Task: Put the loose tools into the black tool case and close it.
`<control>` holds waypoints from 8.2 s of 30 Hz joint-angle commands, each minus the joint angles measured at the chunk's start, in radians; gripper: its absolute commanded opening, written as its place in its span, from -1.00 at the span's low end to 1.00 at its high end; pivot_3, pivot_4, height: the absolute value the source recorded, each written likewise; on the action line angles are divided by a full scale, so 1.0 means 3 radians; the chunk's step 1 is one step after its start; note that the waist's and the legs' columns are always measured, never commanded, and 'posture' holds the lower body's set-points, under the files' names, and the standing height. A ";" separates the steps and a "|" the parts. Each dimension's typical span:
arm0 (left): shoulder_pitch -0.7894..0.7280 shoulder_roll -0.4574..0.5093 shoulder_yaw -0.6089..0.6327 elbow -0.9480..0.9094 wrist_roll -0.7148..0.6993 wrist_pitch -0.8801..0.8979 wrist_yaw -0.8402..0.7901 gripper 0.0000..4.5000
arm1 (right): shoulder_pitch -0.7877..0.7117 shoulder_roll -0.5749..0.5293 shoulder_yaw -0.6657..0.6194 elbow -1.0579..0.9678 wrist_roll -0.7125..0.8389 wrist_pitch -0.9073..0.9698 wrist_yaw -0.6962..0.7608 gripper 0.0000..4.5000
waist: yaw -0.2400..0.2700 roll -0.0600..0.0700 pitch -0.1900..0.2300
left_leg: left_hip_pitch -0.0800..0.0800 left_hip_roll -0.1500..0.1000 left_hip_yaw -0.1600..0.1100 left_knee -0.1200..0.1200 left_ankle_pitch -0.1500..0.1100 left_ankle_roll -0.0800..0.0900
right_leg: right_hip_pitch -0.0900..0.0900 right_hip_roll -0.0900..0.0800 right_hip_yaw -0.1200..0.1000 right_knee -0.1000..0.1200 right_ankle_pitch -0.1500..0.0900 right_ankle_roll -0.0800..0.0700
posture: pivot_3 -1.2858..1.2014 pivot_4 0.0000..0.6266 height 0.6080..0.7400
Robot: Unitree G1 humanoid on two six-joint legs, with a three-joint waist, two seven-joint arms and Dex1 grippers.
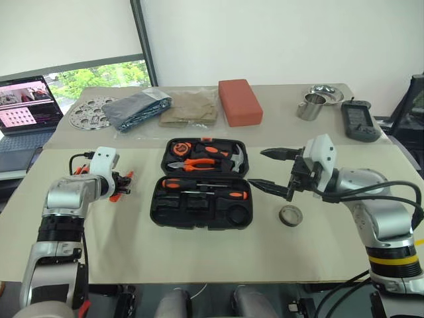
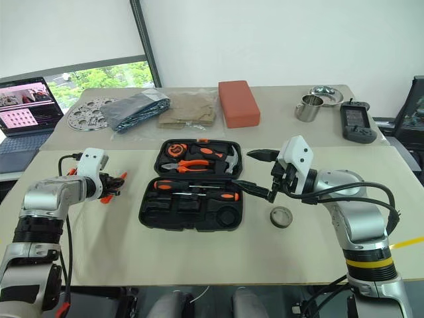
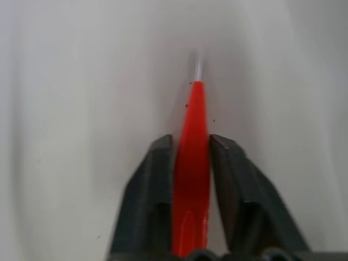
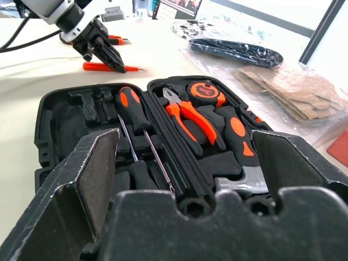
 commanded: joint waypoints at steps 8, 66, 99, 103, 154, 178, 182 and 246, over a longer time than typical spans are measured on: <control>0.0109 0.0082 -0.0006 0.0070 0.0095 0.0025 0.0024 -0.92 | 0.0035 -0.0003 -0.0181 -0.0139 0.0240 -0.0006 0.0001 1.00 | -0.0003 0.0000 0.0000 | 0.0001 0.0003 0.0001 -0.0001 0.0000 0.0000 | 0.0000 -0.0001 0.0003 -0.0001 0.0000 0.0000 | 0.03 -0.52 1.00; -0.0818 -0.0108 -0.1610 0.0149 0.0768 -0.3037 -0.3248 -0.92 | 0.1758 -0.0280 -0.1536 -0.0552 0.1172 -0.0418 0.0647 1.00 | 0.0098 -0.0002 0.0004 | -0.0030 -0.0028 0.0001 0.0008 0.0003 0.0004 | 0.0006 -0.0002 0.0014 -0.0020 -0.0009 0.0014 | 0.03 -0.52 1.00; -0.0741 -0.0318 -0.1770 0.0545 0.1106 -0.3025 -0.3232 -0.92 | 0.1822 -0.0264 -0.1551 -0.0553 0.1182 -0.0481 0.0644 1.00 | 0.0115 -0.0001 0.0003 | -0.0027 -0.0032 -0.0002 0.0012 0.0004 0.0005 | 0.0018 -0.0001 0.0017 -0.0017 -0.0008 0.0012 | 0.03 -0.52 1.00; -0.0703 -0.0335 -0.1805 0.0612 0.1150 -0.3096 -0.3186 -0.92 | 0.1808 -0.0266 -0.1542 -0.0541 0.1186 -0.0479 0.0650 1.00 | 0.0108 -0.0001 0.0003 | -0.0022 -0.0032 -0.0003 0.0012 0.0004 0.0005 | 0.0039 -0.0001 0.0018 -0.0018 -0.0014 0.0024 | 0.03 -0.52 1.00; 0.0141 0.0448 0.0420 -0.0341 -0.0102 -0.1593 -0.1982 0.96 | 0.1267 -0.0243 -0.1131 -0.0209 0.1128 -0.0493 0.0805 1.00 | 0.0010 0.0009 -0.0002 | -0.0015 -0.0034 -0.0029 0.0020 0.0004 0.0008 | 0.0042 0.0001 0.0067 -0.0016 -0.0026 0.0056 | 0.03 -0.52 1.00; 0.0454 0.0626 0.0810 0.1134 0.0104 -0.2158 -0.0778 0.96 | 0.0888 -0.0273 -0.0933 0.0013 0.1143 -0.0440 0.1001 1.00 | 0.0076 -0.0005 0.0005 | -0.0006 -0.0030 -0.0028 0.0004 0.0004 0.0007 | 0.0039 -0.0014 0.0050 -0.0019 -0.0011 0.0030 | 0.03 -0.52 1.00; 0.0157 0.0729 0.0671 0.1852 0.0236 -0.2479 -0.0884 0.96 | 0.0892 -0.0253 -0.0933 -0.0008 0.1157 -0.0449 0.0996 1.00 | 0.0084 -0.0005 0.0006 | -0.0005 -0.0033 -0.0028 0.0005 0.0004 0.0007 | 0.0039 -0.0015 0.0048 -0.0018 -0.0011 0.0030 | 0.03 -0.52 1.00; -0.0920 0.0106 -0.0369 0.0896 0.0137 -0.2903 -0.3112 -0.22 | 0.1203 -0.0216 -0.1068 -0.0274 0.1211 -0.0398 0.0536 1.00 | 0.0110 -0.0006 0.0003 | -0.0028 -0.0037 -0.0013 0.0011 0.0005 0.0007 | 0.0014 0.0003 0.0053 -0.0007 -0.0012 0.0030 | 0.03 -0.52 1.00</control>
